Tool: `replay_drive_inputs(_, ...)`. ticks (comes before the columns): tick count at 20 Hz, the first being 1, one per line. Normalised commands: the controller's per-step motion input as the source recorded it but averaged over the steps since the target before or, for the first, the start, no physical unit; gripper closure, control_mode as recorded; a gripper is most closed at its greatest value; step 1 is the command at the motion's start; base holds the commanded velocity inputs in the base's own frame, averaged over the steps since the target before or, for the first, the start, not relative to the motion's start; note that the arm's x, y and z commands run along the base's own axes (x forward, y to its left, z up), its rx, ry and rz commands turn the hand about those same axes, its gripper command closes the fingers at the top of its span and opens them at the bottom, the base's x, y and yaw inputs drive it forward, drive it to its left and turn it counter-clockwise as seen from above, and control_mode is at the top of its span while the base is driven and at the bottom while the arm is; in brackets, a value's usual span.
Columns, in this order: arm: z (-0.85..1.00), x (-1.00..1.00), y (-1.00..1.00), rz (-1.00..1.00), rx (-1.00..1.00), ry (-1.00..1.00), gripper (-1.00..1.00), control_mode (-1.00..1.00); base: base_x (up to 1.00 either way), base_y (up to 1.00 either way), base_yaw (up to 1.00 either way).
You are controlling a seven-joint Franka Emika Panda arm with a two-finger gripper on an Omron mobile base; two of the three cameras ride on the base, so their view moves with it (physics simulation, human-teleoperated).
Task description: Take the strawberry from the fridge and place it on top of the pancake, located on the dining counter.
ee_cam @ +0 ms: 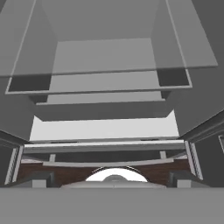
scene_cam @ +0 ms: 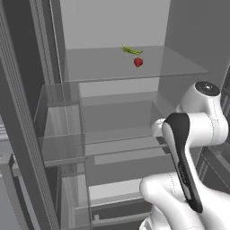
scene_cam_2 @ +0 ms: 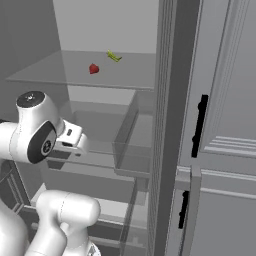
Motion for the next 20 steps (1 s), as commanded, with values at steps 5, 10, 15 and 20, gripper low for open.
replay_drive_inputs(5, 0.53, 0.05, 0.11, 0.00, -0.09, -0.14, -1.00, -1.00, 0.00, 0.00, 0.00)
replay_drive_inputs(10, 0.73, 0.14, 0.10, 0.01, -0.02, -0.18, -1.00, -1.00, 0.00, 0.00, 0.00)
replay_drive_inputs(15, 0.78, 0.17, 0.19, 0.00, 0.01, -0.36, -1.00, -1.00, 0.00, 0.00, 0.00)
replay_drive_inputs(20, 0.72, 0.35, 0.09, 0.01, 0.08, -0.26, -1.00, -1.00, 0.00, 0.00, 0.00)
